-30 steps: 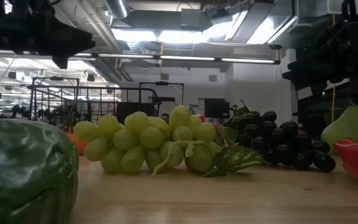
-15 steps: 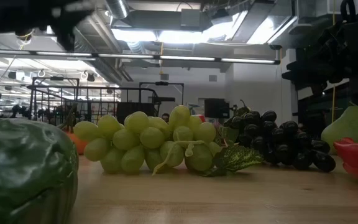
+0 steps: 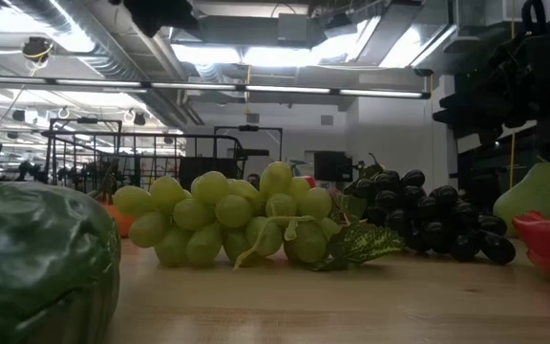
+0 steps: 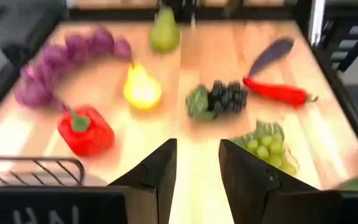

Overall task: Build produce basket
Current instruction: Put the tangerines into the wire basket, then put the green grapes into the wire basket

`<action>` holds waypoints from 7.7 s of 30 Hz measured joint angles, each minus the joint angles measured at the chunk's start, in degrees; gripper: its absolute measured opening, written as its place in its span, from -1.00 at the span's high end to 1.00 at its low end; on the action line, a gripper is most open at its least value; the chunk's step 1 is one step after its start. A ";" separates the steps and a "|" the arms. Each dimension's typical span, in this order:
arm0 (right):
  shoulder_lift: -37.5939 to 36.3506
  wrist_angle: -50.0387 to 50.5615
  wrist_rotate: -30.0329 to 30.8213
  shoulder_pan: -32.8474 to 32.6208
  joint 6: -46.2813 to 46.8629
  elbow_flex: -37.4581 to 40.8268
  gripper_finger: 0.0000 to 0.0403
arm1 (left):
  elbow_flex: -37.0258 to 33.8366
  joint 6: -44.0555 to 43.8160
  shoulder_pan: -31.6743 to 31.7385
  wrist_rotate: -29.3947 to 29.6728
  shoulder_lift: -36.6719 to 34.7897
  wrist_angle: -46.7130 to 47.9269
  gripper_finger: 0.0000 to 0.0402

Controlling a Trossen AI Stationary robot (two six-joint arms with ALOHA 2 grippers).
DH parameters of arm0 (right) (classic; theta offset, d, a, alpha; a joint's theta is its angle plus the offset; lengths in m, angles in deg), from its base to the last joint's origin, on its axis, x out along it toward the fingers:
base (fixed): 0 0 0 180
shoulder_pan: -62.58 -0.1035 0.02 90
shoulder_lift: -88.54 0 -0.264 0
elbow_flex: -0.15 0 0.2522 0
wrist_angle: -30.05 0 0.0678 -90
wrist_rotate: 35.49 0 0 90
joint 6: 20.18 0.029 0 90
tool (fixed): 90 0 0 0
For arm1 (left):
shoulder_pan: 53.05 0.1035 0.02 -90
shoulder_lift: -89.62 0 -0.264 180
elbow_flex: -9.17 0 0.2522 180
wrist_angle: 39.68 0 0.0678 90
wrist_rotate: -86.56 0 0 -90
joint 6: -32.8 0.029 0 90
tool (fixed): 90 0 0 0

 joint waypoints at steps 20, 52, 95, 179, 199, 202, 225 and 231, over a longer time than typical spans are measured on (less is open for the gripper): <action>0.00 0.00 0.02 0.00 -0.14 0.00 0.09 | 3.67 -19.81 -7.36 -0.87 14.36 12.53 0.43; 0.02 0.02 0.02 0.00 -0.04 -0.02 0.09 | 3.56 -20.80 -7.42 0.53 25.36 21.44 0.43; 0.04 0.04 -0.04 -0.02 -0.06 -0.01 0.09 | 16.77 0.09 -7.44 14.87 25.21 10.60 0.99; 0.39 0.26 -1.67 0.00 -0.01 -0.02 0.09 | 26.82 -40.66 -9.93 6.66 18.98 49.70 0.30; 0.42 0.30 -1.93 -0.01 -0.01 -0.01 0.09 | 26.82 -42.69 -13.49 8.10 18.98 36.45 0.31; 0.42 0.29 -1.93 0.00 -0.01 -0.02 0.09 | 26.82 -41.81 -13.49 8.20 18.98 35.11 0.31; 0.55 0.31 -1.97 0.00 0.01 -0.02 0.09 | 26.86 -41.65 -13.75 4.55 30.08 54.88 0.32; 0.55 0.31 -1.97 -0.02 0.04 -0.02 0.09 | 26.86 -36.81 -13.82 4.80 36.61 55.68 0.32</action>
